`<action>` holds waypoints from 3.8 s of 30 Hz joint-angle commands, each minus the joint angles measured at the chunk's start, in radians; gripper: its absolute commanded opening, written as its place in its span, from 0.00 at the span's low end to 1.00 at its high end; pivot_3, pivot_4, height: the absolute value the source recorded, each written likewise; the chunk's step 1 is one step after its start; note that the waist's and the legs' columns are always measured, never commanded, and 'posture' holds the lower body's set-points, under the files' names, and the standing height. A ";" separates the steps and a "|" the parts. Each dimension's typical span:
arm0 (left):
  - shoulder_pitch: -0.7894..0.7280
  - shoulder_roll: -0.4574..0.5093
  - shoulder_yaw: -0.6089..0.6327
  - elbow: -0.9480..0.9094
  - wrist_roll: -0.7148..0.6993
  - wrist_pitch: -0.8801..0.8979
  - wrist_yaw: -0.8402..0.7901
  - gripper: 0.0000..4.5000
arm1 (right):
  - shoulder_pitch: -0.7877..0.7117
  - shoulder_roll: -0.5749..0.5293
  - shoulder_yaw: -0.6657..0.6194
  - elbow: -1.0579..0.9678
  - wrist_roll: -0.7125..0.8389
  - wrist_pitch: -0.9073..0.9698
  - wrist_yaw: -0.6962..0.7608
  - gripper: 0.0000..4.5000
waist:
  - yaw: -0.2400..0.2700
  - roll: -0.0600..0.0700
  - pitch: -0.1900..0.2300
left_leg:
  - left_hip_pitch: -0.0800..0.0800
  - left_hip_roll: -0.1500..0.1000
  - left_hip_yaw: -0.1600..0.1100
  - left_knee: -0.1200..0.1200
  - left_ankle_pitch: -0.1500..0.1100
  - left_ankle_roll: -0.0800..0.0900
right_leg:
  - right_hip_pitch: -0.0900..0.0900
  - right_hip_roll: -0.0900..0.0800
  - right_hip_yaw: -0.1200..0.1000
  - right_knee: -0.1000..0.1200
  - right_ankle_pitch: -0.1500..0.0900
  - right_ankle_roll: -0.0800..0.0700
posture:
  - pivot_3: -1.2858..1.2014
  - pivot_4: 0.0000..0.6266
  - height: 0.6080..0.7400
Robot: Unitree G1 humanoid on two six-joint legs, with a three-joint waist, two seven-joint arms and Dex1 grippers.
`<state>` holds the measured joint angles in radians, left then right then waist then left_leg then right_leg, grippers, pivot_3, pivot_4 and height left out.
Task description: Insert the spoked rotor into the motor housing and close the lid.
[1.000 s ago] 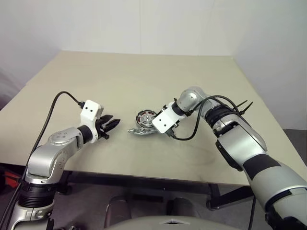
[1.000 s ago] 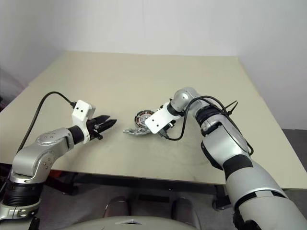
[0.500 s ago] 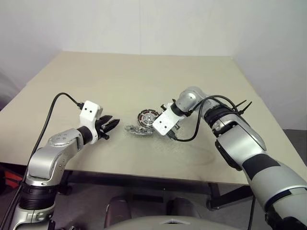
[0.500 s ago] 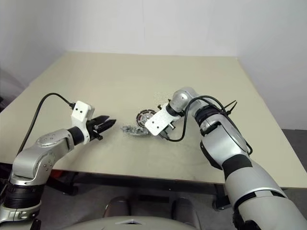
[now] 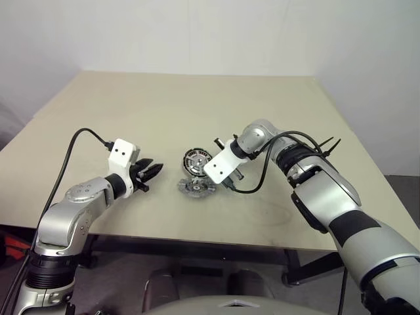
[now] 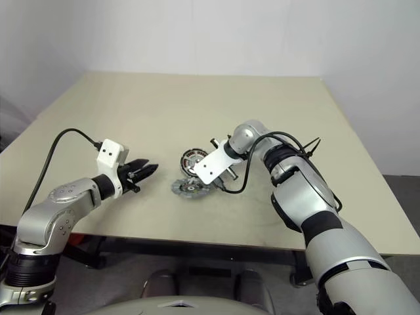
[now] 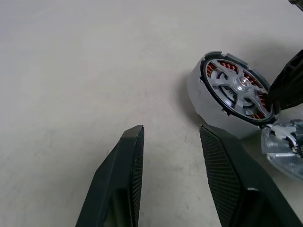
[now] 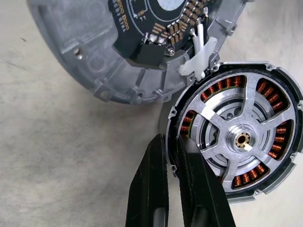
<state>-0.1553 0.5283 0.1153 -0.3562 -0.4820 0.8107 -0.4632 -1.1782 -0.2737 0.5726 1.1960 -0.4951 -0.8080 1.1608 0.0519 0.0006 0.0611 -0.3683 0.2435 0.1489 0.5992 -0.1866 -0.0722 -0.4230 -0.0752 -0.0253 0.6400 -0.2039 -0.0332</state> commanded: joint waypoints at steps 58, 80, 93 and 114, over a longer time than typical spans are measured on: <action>0.095 -0.055 0.053 -0.114 0.002 -0.018 0.071 0.44 | 0.007 0.390 -0.685 -0.536 0.604 2.124 -0.689 0.99 | 0.042 0.001 0.001 | 0.008 -0.001 0.000 -0.021 0.015 -0.026 | -0.002 0.002 0.001 -0.001 -0.004 0.004 | 0.52 0.00 1.00; 0.022 -0.039 0.029 -0.048 0.017 -0.030 0.037 0.44 | 0.050 -0.070 -0.123 -0.310 0.364 0.382 0.231 0.99 | 0.015 -0.001 0.000 | 0.001 0.000 -0.001 -0.001 0.005 -0.009 | 0.001 0.000 0.000 0.002 -0.002 0.001 | 0.52 0.00 1.00; 0.038 -0.059 0.020 -0.070 0.018 -0.027 0.052 0.44 | -0.024 0.079 -0.033 -0.076 0.145 0.207 0.050 0.99 | 0.014 0.000 0.000 | 0.001 0.001 -0.001 -0.001 0.003 -0.005 | 0.000 0.000 -0.001 0.002 -0.002 0.000 | 0.52 0.00 1.00; 0.102 0.130 0.115 -0.183 -0.164 0.211 -0.031 0.44 | -0.059 0.073 0.040 0.027 -0.053 0.101 -0.050 0.99 | 0.010 0.000 0.000 | 0.001 0.001 0.000 -0.001 0.002 -0.004 | 0.000 0.001 0.000 0.002 -0.002 0.000 | 0.52 0.00 1.00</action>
<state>-0.0350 0.6532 0.2291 -0.5088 -0.6354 1.0234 -0.4971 -1.2248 -0.2021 0.6049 1.2313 -0.5368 -0.6948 1.1271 0.0615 0.0007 0.0613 -0.3673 0.2443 0.1484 0.5987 -0.1841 -0.0766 -0.4233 -0.0746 -0.0255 0.6422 -0.2060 -0.0334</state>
